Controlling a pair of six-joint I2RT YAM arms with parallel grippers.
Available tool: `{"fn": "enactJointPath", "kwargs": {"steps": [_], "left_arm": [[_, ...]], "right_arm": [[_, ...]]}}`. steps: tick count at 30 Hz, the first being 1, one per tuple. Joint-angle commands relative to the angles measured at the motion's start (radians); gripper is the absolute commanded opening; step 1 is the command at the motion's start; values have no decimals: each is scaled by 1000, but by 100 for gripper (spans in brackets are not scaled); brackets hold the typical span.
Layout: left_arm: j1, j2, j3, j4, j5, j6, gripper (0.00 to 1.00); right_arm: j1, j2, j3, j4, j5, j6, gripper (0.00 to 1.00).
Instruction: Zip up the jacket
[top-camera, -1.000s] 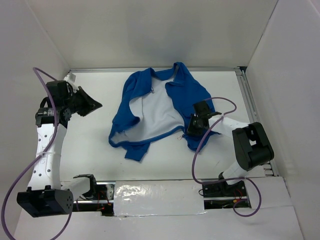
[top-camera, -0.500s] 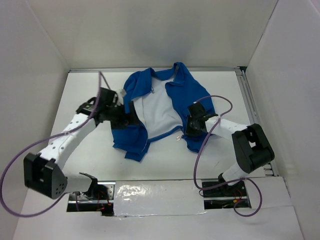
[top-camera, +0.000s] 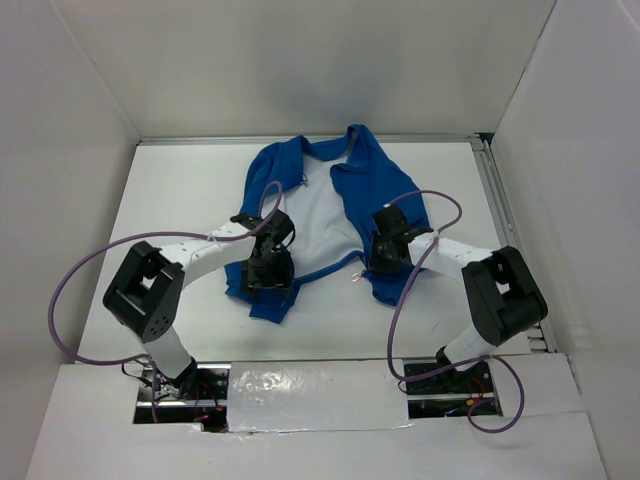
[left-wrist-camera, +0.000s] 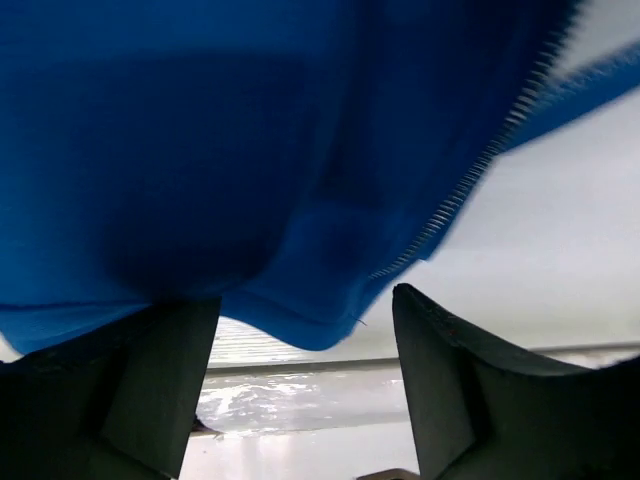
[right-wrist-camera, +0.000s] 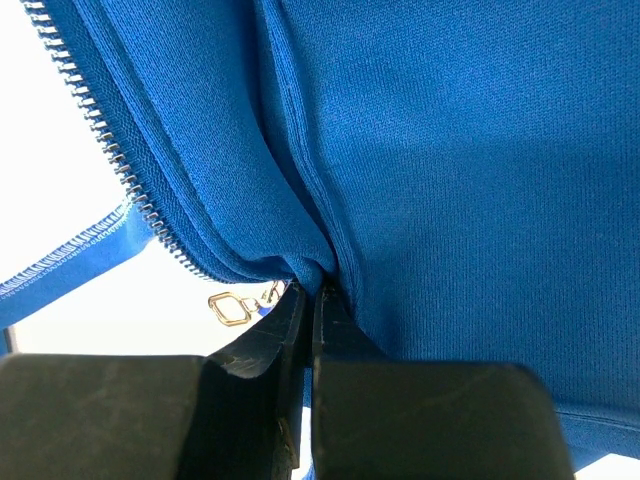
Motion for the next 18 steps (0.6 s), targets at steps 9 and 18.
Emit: {"fn": "enactJointPath", "kwargs": {"steps": [9, 18], "left_arm": [[-66, 64, 20, -49, -83, -72, 65], [-64, 32, 72, -49, -68, -63, 11]], "right_arm": [[19, 60, 2, -56, -2, -7, 0], [19, 60, -1, -54, 3, -4, 0]]}}
